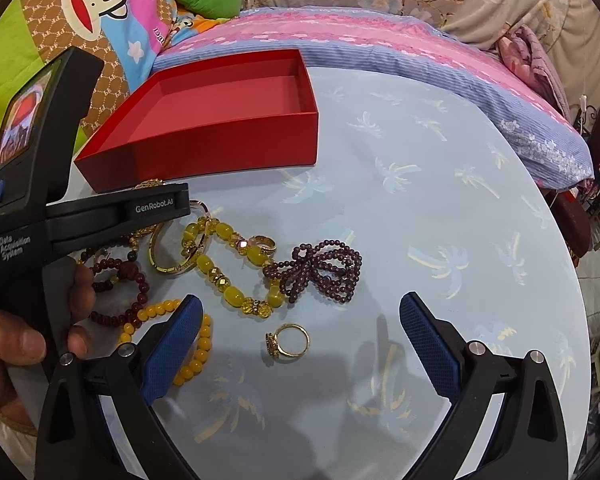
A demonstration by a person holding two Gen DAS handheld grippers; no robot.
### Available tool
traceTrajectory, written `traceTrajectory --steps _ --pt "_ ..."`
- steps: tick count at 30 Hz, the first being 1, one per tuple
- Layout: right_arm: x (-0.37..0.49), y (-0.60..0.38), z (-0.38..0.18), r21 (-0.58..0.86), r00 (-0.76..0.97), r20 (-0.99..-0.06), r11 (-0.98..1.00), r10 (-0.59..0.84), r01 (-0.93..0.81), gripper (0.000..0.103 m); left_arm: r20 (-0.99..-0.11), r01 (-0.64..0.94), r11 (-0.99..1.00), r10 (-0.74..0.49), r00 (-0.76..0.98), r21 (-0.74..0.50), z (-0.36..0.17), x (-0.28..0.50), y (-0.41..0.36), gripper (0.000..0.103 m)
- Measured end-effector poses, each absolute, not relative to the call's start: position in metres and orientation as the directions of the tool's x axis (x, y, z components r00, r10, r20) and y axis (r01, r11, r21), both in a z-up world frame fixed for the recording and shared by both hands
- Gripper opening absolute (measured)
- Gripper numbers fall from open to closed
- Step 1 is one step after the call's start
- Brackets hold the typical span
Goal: Organize jewelry
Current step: 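Grasp the twisted gold bangle with the left tool while the right tool grasps the thin gold bangle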
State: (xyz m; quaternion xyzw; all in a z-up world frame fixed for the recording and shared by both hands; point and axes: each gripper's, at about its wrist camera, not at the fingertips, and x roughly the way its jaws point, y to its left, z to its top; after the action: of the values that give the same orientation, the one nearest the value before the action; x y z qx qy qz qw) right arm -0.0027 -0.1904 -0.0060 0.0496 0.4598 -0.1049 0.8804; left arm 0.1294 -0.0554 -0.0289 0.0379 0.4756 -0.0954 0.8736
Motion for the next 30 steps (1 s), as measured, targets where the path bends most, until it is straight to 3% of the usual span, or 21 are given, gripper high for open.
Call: traceTrajectory --steps 2,3,17,26,30 --pt "-0.003 -0.189 -0.007 -0.005 0.553 -0.822 0.974 -0.133 0.226 0.095 -0.834 0.219 0.975 -0.144 0.533 -0.028 -0.027 0.126 -0.053 0.055" --pt "-0.003 -0.188 -0.007 -0.004 0.552 -0.823 0.975 -0.13 0.223 0.095 -0.834 0.227 0.973 -0.155 0.529 -0.036 -0.026 0.124 -0.051 0.053" --pt "0.023 -0.154 0.002 -0.013 0.604 -0.793 0.994 -0.074 0.106 0.094 -0.805 0.147 0.984 -0.17 0.568 -0.104 0.009 0.099 0.007 0.053" --pt "0.064 -0.127 -0.01 -0.029 0.597 -0.802 0.999 -0.035 0.02 0.078 -0.826 0.099 0.991 -0.13 0.548 -0.09 0.001 0.097 0.032 0.053" --pt "0.08 -0.121 -0.022 -0.046 0.566 -0.824 0.999 -0.033 -0.008 0.061 -0.836 0.094 0.991 -0.128 0.534 -0.091 -0.007 0.099 0.035 0.053"
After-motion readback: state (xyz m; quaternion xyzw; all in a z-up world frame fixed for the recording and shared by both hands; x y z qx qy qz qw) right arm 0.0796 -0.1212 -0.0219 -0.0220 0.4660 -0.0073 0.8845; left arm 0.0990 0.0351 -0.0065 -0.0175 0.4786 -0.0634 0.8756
